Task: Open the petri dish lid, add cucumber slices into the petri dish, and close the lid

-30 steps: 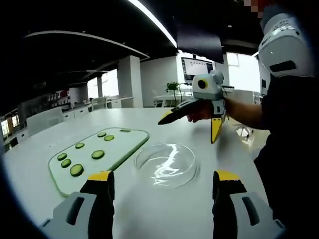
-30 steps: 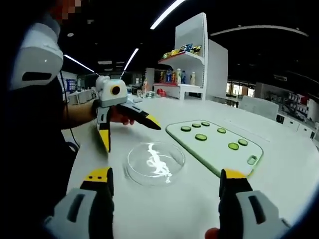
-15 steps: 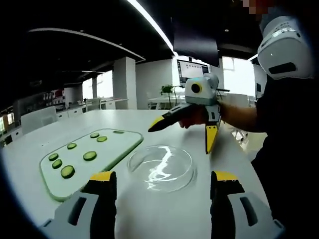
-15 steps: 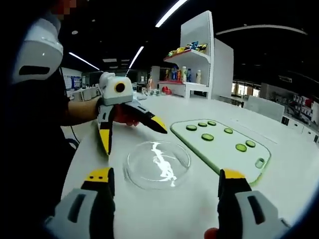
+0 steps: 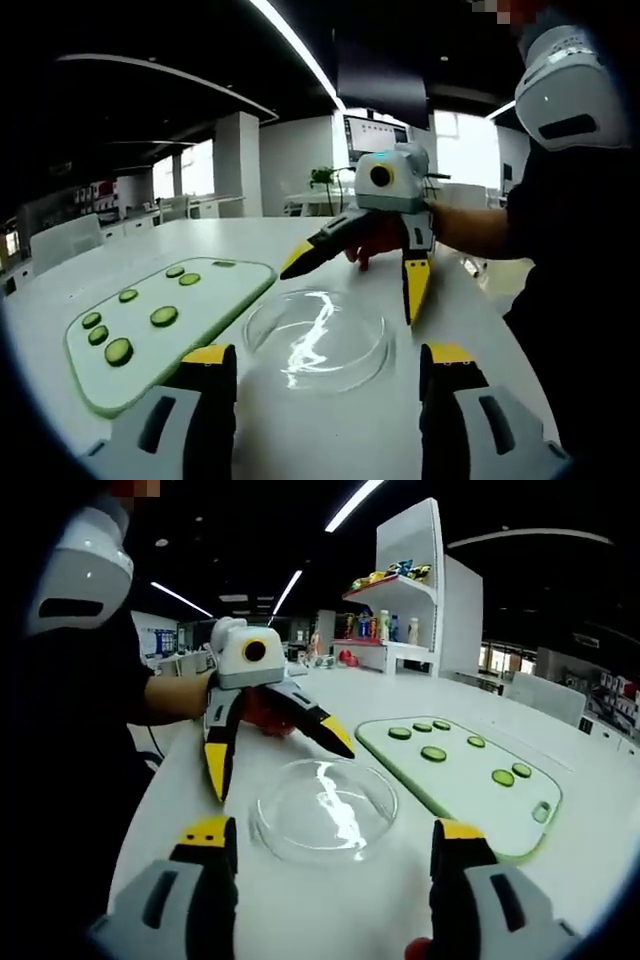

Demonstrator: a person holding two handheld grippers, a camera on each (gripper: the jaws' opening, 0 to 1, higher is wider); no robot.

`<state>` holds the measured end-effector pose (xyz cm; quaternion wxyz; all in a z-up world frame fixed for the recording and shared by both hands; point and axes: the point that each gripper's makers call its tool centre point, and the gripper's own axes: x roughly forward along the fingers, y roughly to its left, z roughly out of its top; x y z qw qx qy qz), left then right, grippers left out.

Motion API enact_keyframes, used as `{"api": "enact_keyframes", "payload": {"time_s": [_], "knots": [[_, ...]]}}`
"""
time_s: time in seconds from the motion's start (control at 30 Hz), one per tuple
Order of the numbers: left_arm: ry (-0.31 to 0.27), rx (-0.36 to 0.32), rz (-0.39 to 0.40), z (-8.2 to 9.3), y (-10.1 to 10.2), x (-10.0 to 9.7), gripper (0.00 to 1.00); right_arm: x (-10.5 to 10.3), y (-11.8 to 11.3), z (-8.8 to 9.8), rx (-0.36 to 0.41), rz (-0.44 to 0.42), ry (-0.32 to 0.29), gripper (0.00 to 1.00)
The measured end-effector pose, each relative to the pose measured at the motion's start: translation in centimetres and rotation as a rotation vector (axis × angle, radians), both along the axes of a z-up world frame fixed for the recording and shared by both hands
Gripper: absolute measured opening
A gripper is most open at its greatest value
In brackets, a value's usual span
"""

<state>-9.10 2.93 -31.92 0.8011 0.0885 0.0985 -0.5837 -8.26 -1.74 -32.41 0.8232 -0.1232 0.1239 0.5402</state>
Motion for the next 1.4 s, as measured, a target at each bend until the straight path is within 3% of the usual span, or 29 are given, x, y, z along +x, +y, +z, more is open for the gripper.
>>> {"api": "enact_keyframes", "payload": {"time_s": [0.13,0.37,0.8,1.4], "knots": [[-0.011,0.033,-0.012,-0.7,-0.1,0.3,0.74,0.1,0.3,-0.5,0.000,0.013,0.012,0.73],[-0.015,0.031,-0.026,-0.8,-0.1,0.6,0.71,-0.3,1.0,-1.7,-0.028,0.055,0.026,0.72],[-0.037,0.047,-0.031,-1.2,-0.1,1.0,0.64,0.0,1.4,-1.3,-0.008,0.060,0.033,0.61],[-0.024,0.009,-0.001,-0.5,-0.1,1.3,0.61,-0.2,1.9,-1.1,0.005,0.053,0.029,0.60]]}}
